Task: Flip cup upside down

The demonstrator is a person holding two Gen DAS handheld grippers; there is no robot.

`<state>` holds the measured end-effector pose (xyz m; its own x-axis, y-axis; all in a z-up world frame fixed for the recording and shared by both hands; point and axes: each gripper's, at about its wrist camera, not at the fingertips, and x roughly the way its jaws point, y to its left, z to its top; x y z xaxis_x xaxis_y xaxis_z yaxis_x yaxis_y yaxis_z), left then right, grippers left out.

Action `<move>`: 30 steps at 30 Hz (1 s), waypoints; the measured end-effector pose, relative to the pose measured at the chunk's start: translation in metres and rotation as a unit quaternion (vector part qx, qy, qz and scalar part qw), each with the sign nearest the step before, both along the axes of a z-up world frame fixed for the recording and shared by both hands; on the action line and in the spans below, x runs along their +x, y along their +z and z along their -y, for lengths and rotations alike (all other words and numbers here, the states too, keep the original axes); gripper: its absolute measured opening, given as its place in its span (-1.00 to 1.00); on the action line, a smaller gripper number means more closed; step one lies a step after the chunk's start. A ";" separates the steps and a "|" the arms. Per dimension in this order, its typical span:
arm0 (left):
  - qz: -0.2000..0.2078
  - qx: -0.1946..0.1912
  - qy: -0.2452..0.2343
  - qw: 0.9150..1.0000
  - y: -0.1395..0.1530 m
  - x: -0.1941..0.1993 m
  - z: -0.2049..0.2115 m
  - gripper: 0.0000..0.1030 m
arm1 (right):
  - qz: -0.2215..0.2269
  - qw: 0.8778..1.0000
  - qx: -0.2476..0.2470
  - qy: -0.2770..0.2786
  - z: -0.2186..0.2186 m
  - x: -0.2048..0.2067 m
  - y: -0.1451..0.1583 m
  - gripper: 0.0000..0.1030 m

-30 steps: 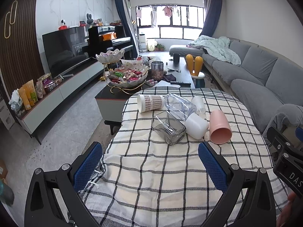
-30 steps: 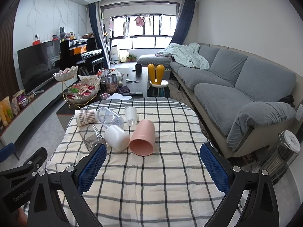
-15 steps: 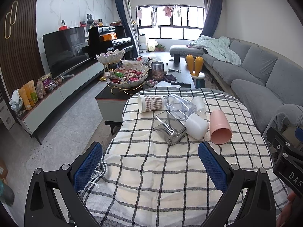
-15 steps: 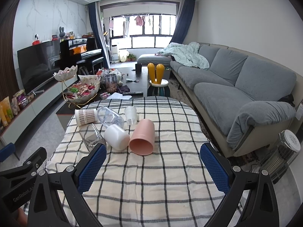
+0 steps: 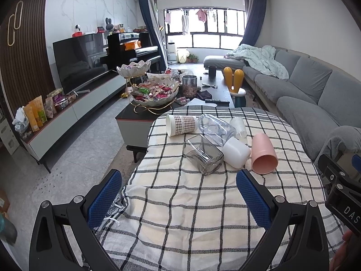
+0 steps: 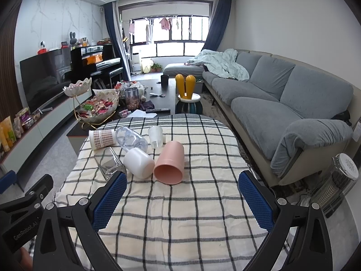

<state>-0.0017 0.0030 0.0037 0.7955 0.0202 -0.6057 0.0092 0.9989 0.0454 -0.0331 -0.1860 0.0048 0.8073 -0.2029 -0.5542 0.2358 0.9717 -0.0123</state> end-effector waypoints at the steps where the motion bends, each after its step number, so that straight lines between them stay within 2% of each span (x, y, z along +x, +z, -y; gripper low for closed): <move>1: 0.000 0.000 0.000 1.000 0.000 0.000 0.000 1.00 | 0.000 1.000 0.000 0.000 0.000 0.000 0.000 0.93; 17: 0.000 0.001 0.007 1.000 0.003 0.002 0.000 1.00 | -0.003 1.000 0.003 0.002 -0.001 -0.002 0.000 0.93; 21: 0.001 -0.005 0.016 1.000 0.003 0.005 -0.004 1.00 | -0.018 1.000 0.010 0.012 -0.006 0.014 -0.009 0.93; 30: 0.000 -0.002 0.049 0.999 0.000 0.016 -0.017 1.00 | -0.030 0.999 0.007 0.043 -0.021 0.033 -0.008 0.93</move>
<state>0.0140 0.0204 0.0033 0.7899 0.0959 -0.6058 -0.0886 0.9952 0.0420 0.0001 -0.1655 -0.0029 0.7863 -0.1266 -0.6047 0.1505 0.9885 -0.0112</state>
